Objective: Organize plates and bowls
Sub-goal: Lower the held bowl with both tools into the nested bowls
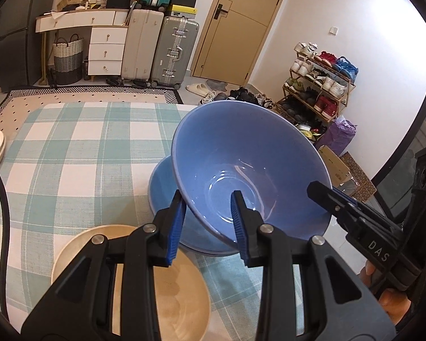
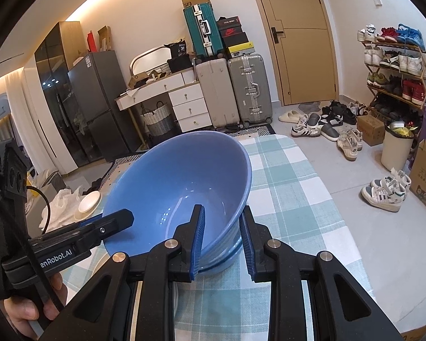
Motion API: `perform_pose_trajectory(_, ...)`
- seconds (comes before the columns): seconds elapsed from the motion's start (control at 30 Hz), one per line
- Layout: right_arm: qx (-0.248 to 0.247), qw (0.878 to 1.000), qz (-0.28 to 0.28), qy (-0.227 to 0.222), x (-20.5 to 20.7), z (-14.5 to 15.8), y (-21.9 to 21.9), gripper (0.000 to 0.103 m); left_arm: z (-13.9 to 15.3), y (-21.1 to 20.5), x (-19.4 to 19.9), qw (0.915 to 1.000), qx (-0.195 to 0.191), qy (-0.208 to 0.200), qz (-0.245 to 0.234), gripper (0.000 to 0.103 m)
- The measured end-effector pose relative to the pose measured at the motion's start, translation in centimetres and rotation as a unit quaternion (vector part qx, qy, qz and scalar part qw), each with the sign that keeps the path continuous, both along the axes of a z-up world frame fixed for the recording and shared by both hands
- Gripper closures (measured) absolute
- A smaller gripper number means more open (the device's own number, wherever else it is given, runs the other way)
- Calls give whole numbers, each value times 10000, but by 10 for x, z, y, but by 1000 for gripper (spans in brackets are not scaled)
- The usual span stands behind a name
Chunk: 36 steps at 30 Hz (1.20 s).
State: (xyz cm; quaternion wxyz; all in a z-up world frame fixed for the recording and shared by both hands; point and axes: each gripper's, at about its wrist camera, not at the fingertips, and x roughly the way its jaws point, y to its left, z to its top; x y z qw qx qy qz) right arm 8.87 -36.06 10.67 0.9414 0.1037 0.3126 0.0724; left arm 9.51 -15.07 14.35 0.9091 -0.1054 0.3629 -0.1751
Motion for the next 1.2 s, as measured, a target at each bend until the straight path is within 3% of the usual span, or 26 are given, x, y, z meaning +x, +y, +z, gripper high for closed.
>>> perform_pose_trajectory(0.8,-115,9988,156,448,54,-51,22,78,-72,8,57,9981,511,311,144,74)
perform_pose_trajectory(1.2,-398,9974,81,588,62,-69,24,78,-91,-11,72,9940,1062,201,184,74)
